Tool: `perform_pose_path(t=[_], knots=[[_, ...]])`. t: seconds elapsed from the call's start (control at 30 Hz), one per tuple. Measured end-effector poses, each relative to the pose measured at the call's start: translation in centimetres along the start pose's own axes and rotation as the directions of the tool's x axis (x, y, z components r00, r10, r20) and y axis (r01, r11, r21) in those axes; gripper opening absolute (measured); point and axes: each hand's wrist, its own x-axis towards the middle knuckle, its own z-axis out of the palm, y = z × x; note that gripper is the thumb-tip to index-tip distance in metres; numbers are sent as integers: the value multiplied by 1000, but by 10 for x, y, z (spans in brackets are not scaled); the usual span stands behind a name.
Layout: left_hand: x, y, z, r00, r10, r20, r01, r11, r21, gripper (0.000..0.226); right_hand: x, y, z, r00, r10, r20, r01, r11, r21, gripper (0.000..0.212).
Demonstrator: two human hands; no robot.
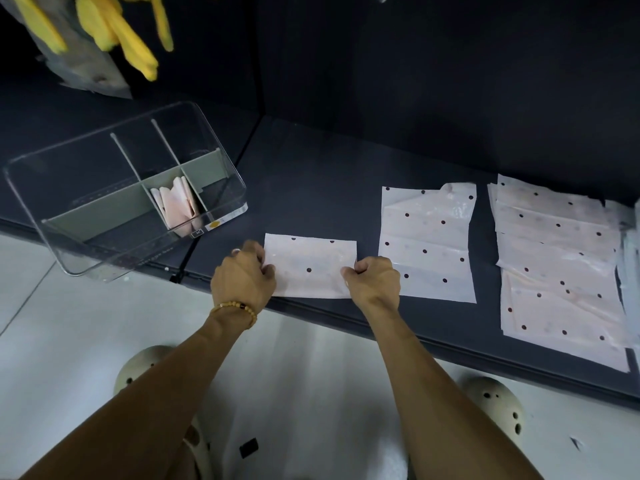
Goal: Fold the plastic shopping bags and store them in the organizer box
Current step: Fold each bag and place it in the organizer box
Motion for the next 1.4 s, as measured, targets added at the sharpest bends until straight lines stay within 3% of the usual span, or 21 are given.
perform_pose_path(t=[0.03,0.1,0.17,0.23,0.3,0.37,0.43,0.5,0.53,0.63,0.83,0.93,1.03,1.13,1.23,1.3,1.4], knots=[[-3,0,1,996,69,-47,-69,998,-1,36,1,-1,0,1000,6,5,-6,1000,2,24],[-10,0,5,937,344,-62,-343,939,32,50,2,-1,0,1000,15,11,-15,1000,3,26],[-15,-4,12,833,547,79,-551,834,34,48,3,0,1,1000,15,12,-15,1000,3,26],[-14,-13,18,778,585,231,-611,790,55,53,3,0,0,1000,6,13,-6,1000,-11,25],[-11,-20,22,751,595,287,-647,750,140,62,-1,-1,-1,1000,-22,5,22,1000,-14,19],[-11,-22,23,740,595,313,-662,727,184,66,-10,-1,1,987,-125,-97,113,987,-118,17],[-12,-21,25,746,589,310,-657,728,198,60,-25,2,10,875,-442,-200,348,859,-376,38],[-12,-21,27,755,586,296,-650,728,217,57,-35,-1,26,710,-693,-125,577,675,-461,47],[-12,-22,27,754,585,299,-652,723,230,57,-38,-2,36,679,-734,-6,657,611,-442,50],[-12,-22,27,744,595,305,-663,714,224,60,-35,2,55,676,-676,292,732,572,-371,64],[-10,-24,27,740,603,297,-669,706,232,59,-15,32,28,607,-692,390,779,422,-463,55],[-9,-25,28,743,602,291,-663,720,203,59,-4,52,1,613,-668,422,780,428,-456,54],[-8,-24,26,745,607,277,-656,743,136,59,-3,61,-21,630,-661,408,766,444,-466,53],[-4,-20,20,750,613,247,-644,763,62,53,-17,52,-23,587,-755,292,776,422,-468,45],[-1,-15,15,758,608,235,-628,778,11,40,-25,42,-14,530,-807,259,811,394,-433,22],[0,-15,15,754,607,251,-629,777,8,36,-26,37,-9,533,-809,246,809,403,-429,6],[0,-16,13,742,595,307,-623,782,-10,45,-26,35,-7,545,-811,215,793,415,-445,10]])
